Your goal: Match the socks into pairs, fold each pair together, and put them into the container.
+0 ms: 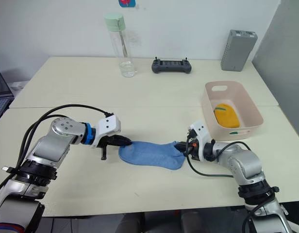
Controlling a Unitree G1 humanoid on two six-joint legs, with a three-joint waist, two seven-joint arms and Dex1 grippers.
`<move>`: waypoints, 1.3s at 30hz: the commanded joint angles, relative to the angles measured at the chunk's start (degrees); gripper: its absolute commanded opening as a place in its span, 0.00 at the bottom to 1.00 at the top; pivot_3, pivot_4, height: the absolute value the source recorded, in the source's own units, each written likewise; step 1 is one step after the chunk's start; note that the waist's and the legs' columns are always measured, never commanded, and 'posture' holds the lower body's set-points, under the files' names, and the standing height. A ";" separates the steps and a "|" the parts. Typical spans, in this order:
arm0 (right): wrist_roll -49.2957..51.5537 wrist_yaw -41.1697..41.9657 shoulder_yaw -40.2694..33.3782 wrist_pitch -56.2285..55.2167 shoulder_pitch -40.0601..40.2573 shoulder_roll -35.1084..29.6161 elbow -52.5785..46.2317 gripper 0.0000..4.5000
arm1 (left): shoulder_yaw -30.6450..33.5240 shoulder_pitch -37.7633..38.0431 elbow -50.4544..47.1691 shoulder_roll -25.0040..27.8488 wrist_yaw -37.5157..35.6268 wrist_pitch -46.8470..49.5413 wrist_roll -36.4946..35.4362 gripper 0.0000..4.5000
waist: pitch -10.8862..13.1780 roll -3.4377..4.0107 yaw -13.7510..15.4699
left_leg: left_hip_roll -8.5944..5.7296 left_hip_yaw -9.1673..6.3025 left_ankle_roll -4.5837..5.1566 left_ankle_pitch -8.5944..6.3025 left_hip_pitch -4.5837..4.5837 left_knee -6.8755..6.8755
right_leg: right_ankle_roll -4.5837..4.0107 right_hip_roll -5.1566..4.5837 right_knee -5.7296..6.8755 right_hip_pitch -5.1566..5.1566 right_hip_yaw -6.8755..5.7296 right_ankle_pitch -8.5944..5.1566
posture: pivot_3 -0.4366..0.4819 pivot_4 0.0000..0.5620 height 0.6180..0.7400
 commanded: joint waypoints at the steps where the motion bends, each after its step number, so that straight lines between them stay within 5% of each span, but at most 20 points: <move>1: 0.18 -0.13 -1.53 -0.77 -1.03 0.27 -0.99 0.00 | -0.21 -0.76 0.23 0.31 -0.94 -1.11 0.48 0.01 | 0.00 0.00 -0.01 | 0.00 0.00 0.00 0.00 0.00 0.00 | 0.00 0.00 0.00 0.00 0.00 0.00 | 0.48 0.27 1.00; 5: 0.36 -0.37 -1.99 -0.71 -1.15 0.65 -1.17 0.00 | -0.35 -0.01 -0.03 0.67 -1.78 -1.38 0.59 0.01 | 0.00 0.00 0.00 | 0.00 0.00 0.00 0.00 0.00 0.00 | 0.00 0.00 0.00 0.00 0.00 0.00 | 0.48 0.27 1.00; 7: 1.11 -0.60 -2.93 -0.61 -1.33 1.35 -1.39 0.11 | 0.10 0.15 0.09 0.39 -0.99 -2.55 0.70 0.00 | 0.00 0.00 0.00 | 0.00 0.00 0.00 0.00 0.00 0.00 | 0.00 0.00 0.00 0.00 0.00 0.00 | 0.48 0.27 1.00; 11: 2.44 -0.66 -4.94 0.38 -2.28 1.92 -2.59 0.38 | 0.97 0.23 -0.14 0.77 -0.90 -2.38 0.08 0.20 | 0.00 0.00 0.00 | 0.00 0.00 0.00 0.00 0.00 0.00 | 0.00 0.00 0.01 0.00 0.00 0.00 | 0.48 0.27 1.00; 18: 0.82 2.21 -4.24 -3.89 -2.38 -2.29 -5.70 0.94 | 5.90 -0.88 -4.18 -0.19 -1.32 -1.47 -5.47 0.69 | 0.00 0.00 0.02 | 0.00 -0.02 0.00 0.00 -0.04 0.00 | -0.01 0.00 -0.01 -0.01 -0.02 -0.01 | 0.48 0.27 1.00; 19: 1.53 2.79 -4.23 -3.95 -2.57 -2.26 -6.42 0.99 | 6.31 -0.71 -5.41 -0.60 -1.56 -1.79 -6.37 0.69 | 0.00 0.00 0.03 | 0.00 -0.03 0.00 0.00 -0.05 0.00 | -0.01 0.00 -0.01 -0.02 -0.04 -0.01 | 0.48 0.27 1.00; 23: -0.86 5.63 0.47 -8.21 -2.72 -2.12 -8.47 0.99 | 5.78 1.61 -9.86 -2.47 -0.45 -1.22 -7.63 0.69 | 0.00 0.00 0.02 | 0.00 -0.03 0.00 0.00 -0.05 0.00 | -0.01 0.00 -0.01 0.00 -0.02 -0.01 | 0.48 0.27 1.00; 25: -2.58 5.29 2.66 -10.49 -2.57 -0.78 -7.64 0.90 | 5.47 3.03 -11.40 -3.73 0.55 -0.58 -8.11 0.69 | 0.00 0.00 -0.10 | 0.00 -0.03 0.00 0.00 -0.05 0.00 | -0.01 0.00 0.00 0.00 -0.03 -0.01 | 0.48 0.27 1.00; 28: -8.35 6.95 8.09 -15.91 -2.40 -1.80 -5.62 0.69 | 4.80 5.08 -11.55 -4.85 1.84 -1.96 -7.21 0.56 | 0.00 0.00 -0.14 | 0.01 -0.04 0.00 0.00 -0.03 0.02 | -0.01 0.01 0.05 -0.01 -0.03 0.00 | 0.48 0.27 1.00; 36: -16.86 8.40 13.43 -22.70 -1.04 -2.89 1.31 0.03 | 3.59 9.39 -6.78 -1.95 1.05 -9.59 -2.86 0.00 | 0.00 0.00 0.01 | 0.00 -0.02 0.00 0.00 -0.01 0.06 | 0.00 0.00 0.03 -0.01 -0.02 0.00 | 0.48 0.27 1.00; 39: -15.61 9.08 10.65 -21.97 0.62 -3.81 1.94 0.00 | 4.32 10.50 -5.01 -1.14 1.23 -10.85 -2.62 0.00 | 0.00 0.00 0.18 | 0.00 -0.02 0.00 0.00 -0.01 0.05 | -0.01 0.00 0.02 0.00 -0.02 -0.01 | 0.48 0.27 1.00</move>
